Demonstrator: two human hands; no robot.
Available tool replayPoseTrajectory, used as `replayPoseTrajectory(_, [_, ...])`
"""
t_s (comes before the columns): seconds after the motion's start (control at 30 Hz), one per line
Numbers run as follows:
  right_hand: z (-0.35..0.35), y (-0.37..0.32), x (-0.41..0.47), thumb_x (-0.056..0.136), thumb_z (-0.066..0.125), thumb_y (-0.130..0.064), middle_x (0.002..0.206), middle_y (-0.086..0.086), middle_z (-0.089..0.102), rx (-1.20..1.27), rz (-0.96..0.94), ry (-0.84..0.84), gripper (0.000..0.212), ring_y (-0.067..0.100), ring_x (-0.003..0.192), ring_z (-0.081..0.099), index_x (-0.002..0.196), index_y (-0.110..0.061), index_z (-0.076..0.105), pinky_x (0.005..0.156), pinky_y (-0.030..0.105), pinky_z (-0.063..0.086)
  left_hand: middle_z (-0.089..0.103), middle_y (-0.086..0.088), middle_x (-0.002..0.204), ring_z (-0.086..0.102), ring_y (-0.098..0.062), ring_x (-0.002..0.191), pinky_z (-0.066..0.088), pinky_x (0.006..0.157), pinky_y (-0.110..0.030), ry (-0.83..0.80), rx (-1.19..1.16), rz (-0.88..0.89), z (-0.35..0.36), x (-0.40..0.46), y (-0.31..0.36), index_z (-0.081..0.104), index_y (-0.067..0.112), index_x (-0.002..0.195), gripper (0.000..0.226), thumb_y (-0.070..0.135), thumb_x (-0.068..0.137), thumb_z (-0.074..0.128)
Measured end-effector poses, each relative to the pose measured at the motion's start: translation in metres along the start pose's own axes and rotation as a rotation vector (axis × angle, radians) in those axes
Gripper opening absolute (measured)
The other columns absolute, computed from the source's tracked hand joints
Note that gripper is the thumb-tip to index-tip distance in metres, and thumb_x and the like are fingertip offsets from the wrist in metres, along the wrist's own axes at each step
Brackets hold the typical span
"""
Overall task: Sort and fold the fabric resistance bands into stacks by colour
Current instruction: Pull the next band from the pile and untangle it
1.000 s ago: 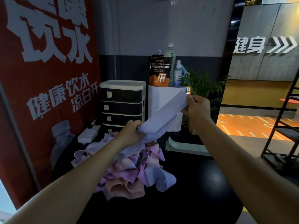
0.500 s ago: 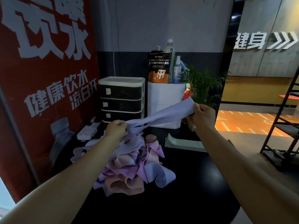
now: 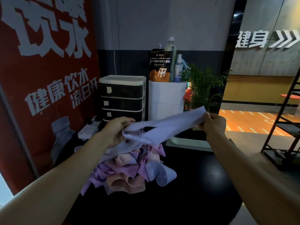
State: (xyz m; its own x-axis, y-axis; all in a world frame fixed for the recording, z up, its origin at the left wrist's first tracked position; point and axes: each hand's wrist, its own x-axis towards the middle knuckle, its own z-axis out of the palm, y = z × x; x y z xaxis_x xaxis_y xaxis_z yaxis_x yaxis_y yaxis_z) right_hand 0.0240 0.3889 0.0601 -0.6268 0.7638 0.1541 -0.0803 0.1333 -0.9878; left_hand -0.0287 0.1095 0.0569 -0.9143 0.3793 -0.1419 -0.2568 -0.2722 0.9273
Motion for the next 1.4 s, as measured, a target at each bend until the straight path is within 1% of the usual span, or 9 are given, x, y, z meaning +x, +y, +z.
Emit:
replayPoseTrajectory(0.23, [0.004, 0.002, -0.002, 0.097, 0.048, -0.015, 0.069, 0.011, 0.054, -0.034, -0.03, -0.005, 0.029, 0.031, 0.072, 0.058, 0.083, 0.005, 0.063, 0.08, 0.048, 0.056, 0.054, 0.002, 0.087, 0.052, -0.011, 0.073, 0.044, 0.063, -0.022, 0.059, 0.866, 0.152, 0.0, 0.002, -0.009, 0.055, 0.019, 0.1, 0.035, 0.012, 0.074, 0.078])
replayPoseTrajectory(0.43, [-0.003, 0.005, -0.001, 0.097, 0.048, -0.014, 0.096, 0.013, 0.06, 0.015, 0.046, -0.001, 0.024, 0.03, 0.09, 0.06, 0.105, 0.001, 0.065, 0.076, 0.034, 0.054, 0.059, -0.006, 0.091, 0.057, -0.021, 0.087, 0.047, 0.072, -0.029, 0.291, 0.717, 0.302, -0.013, 0.01, -0.017, 0.055, 0.018, 0.087, 0.018, 0.008, 0.082, 0.069])
replayPoseTrajectory(0.6, [-0.007, 0.005, -0.001, 0.098, 0.048, -0.014, 0.095, 0.016, 0.06, -0.007, 0.045, -0.013, 0.023, 0.031, 0.086, 0.06, 0.102, 0.002, 0.064, 0.077, 0.037, 0.055, 0.063, -0.005, 0.088, 0.06, -0.015, 0.08, 0.051, 0.066, -0.023, 0.144, 0.347, 0.17, -0.005, 0.007, -0.018, 0.059, 0.009, 0.088, 0.008, 0.002, 0.087, 0.061])
replayPoseTrajectory(0.77, [-0.021, 0.011, 0.006, 0.097, 0.048, -0.014, 0.09, 0.028, 0.059, -0.044, 0.072, 0.047, 0.027, 0.032, 0.077, 0.056, 0.088, 0.006, 0.063, 0.072, 0.039, 0.055, 0.07, -0.001, 0.075, 0.064, -0.007, 0.07, 0.052, 0.067, -0.017, -0.165, 0.415, 0.087, -0.011, 0.002, -0.017, 0.066, 0.002, 0.089, 0.018, 0.012, 0.092, 0.052])
replayPoseTrajectory(0.87, [-0.022, 0.015, 0.005, 0.097, 0.048, -0.013, 0.085, 0.022, 0.056, -0.063, 0.087, 0.042, 0.028, 0.031, 0.078, 0.056, 0.076, 0.003, 0.06, 0.062, 0.033, 0.053, 0.067, 0.0, 0.075, 0.06, -0.009, 0.069, 0.05, 0.065, -0.017, -0.142, 0.542, 0.075, -0.01, 0.005, -0.018, 0.067, 0.006, 0.087, 0.02, 0.022, 0.092, 0.056])
replayPoseTrajectory(0.97, [-0.018, 0.015, 0.0, 0.097, 0.047, -0.012, 0.087, 0.019, 0.058, -0.045, 0.102, 0.022, 0.023, 0.032, 0.082, 0.057, 0.082, -0.002, 0.061, 0.083, 0.044, 0.055, 0.059, 0.009, 0.063, 0.051, -0.006, 0.062, 0.044, 0.061, -0.018, -0.054, 0.689, 0.139, -0.006, 0.009, -0.022, 0.061, 0.017, 0.074, 0.014, 0.021, 0.088, 0.063])
replayPoseTrajectory(1.1, [-0.018, 0.006, -0.001, 0.097, 0.047, -0.011, 0.08, 0.017, 0.06, 0.004, 0.09, -0.018, 0.025, 0.029, 0.072, 0.061, 0.078, -0.002, 0.061, 0.083, 0.046, 0.055, 0.067, -0.004, 0.098, 0.06, -0.017, 0.089, 0.049, 0.079, -0.027, 0.011, 0.704, 0.195, -0.006, 0.015, -0.023, 0.064, 0.018, 0.093, 0.017, 0.01, 0.08, 0.071])
replayPoseTrajectory(1.3, [-0.022, -0.028, -0.002, 0.095, 0.051, -0.009, 0.08, 0.02, 0.062, 0.181, -0.008, -0.092, 0.025, 0.035, 0.082, 0.066, 0.075, -0.002, 0.065, 0.079, 0.044, 0.056, 0.063, -0.001, 0.098, 0.057, -0.017, 0.1, 0.048, 0.085, -0.027, 0.014, 0.728, 0.318, 0.027, 0.022, -0.017, 0.062, 0.022, 0.09, 0.023, 0.001, 0.081, 0.067])
replayPoseTrajectory(1.4, [-0.026, -0.046, -0.004, 0.096, 0.05, -0.009, 0.083, 0.025, 0.06, 0.254, -0.04, -0.152, 0.025, 0.032, 0.076, 0.064, 0.098, 0.012, 0.062, 0.076, 0.04, 0.056, 0.059, 0.002, 0.1, 0.053, -0.012, 0.104, 0.044, 0.094, -0.028, -0.013, 0.794, 0.402, 0.06, 0.026, -0.013, 0.061, 0.018, 0.097, 0.023, 0.002, 0.082, 0.068])
